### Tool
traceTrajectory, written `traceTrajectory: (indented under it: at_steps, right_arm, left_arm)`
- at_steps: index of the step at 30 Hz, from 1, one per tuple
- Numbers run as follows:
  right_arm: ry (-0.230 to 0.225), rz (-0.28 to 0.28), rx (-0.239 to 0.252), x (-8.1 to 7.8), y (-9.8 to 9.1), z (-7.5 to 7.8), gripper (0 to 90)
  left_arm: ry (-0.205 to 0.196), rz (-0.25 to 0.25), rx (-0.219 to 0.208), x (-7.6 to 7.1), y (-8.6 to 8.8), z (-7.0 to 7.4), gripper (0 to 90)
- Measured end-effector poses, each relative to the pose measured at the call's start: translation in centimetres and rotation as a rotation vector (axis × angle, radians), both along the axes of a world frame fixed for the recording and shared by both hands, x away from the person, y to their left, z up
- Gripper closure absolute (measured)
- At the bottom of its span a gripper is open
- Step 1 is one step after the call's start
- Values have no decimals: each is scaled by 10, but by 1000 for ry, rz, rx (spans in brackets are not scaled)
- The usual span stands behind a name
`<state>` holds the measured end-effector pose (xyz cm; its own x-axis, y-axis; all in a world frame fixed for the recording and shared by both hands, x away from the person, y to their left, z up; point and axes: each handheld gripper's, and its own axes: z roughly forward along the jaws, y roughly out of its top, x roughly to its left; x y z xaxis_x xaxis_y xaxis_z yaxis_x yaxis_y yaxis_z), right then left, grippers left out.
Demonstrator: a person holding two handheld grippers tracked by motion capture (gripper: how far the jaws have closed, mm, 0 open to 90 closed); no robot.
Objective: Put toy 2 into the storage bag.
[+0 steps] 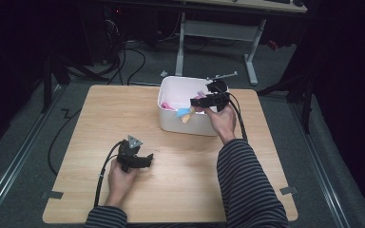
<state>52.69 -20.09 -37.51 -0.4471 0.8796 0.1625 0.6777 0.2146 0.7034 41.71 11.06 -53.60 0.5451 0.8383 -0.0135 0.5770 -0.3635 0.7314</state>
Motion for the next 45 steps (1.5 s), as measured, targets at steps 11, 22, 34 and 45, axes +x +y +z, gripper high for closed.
traceTrajectory:
  at_steps: [11, 22, 34, 45]
  right_arm:
    - [18, 2, 15, 0, -4, -1, 171]
    - [9, 12, 42, -8, -14, 2, 145]
    - [-39, -18, 49, -37, -50, 6, 163]
    - [-61, -38, 45, -56, -71, 7, 163]
  left_arm:
    - [0, 0, 0, 0, 0, 0, 177]
    - [0, -1, 1, 0, 0, 0, 178]
    - [-1, -1, 0, 0, 0, 0, 178]
    - [-1, 0, 0, 0, 0, 0, 178]
